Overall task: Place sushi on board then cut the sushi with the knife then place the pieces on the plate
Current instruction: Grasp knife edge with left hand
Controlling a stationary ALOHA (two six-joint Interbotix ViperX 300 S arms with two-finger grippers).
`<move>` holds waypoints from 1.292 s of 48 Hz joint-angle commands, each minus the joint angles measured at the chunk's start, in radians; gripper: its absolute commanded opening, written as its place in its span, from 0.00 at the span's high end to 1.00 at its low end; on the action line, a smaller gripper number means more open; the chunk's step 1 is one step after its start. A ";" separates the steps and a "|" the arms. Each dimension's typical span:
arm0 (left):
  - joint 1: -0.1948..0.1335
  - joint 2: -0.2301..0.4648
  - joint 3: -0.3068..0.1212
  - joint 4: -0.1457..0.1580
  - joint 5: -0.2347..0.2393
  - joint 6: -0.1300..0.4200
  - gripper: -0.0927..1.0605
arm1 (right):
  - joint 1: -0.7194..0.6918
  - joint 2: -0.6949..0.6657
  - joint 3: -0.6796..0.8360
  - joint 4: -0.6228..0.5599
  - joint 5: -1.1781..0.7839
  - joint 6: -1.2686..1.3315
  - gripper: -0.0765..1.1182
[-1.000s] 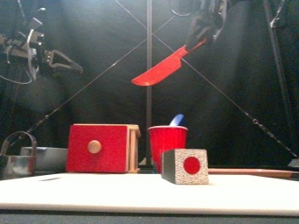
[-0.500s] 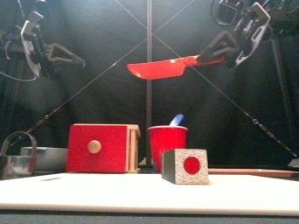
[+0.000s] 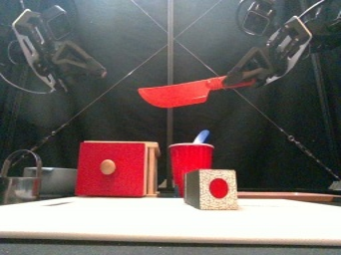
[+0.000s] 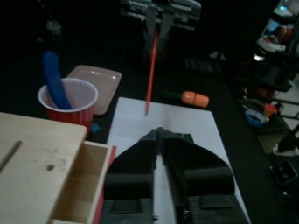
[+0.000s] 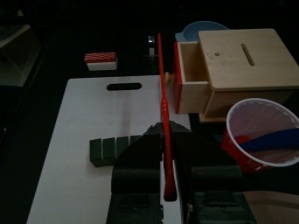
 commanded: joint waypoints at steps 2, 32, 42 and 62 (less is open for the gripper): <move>-0.017 0.051 -0.043 -0.003 -0.028 0.003 0.19 | 0.000 -0.008 -0.015 0.006 -0.011 0.000 0.63; 0.015 0.370 -0.219 -0.043 -0.155 0.009 0.05 | 0.006 -0.006 -0.015 0.006 -0.034 -0.002 0.63; 0.015 0.469 -0.270 -0.003 -0.152 0.014 0.14 | 0.023 0.002 -0.012 0.008 -0.034 0.000 0.63; 0.014 0.443 -0.268 0.041 -0.150 0.015 0.28 | 0.023 0.026 -0.012 0.009 -0.034 0.000 0.63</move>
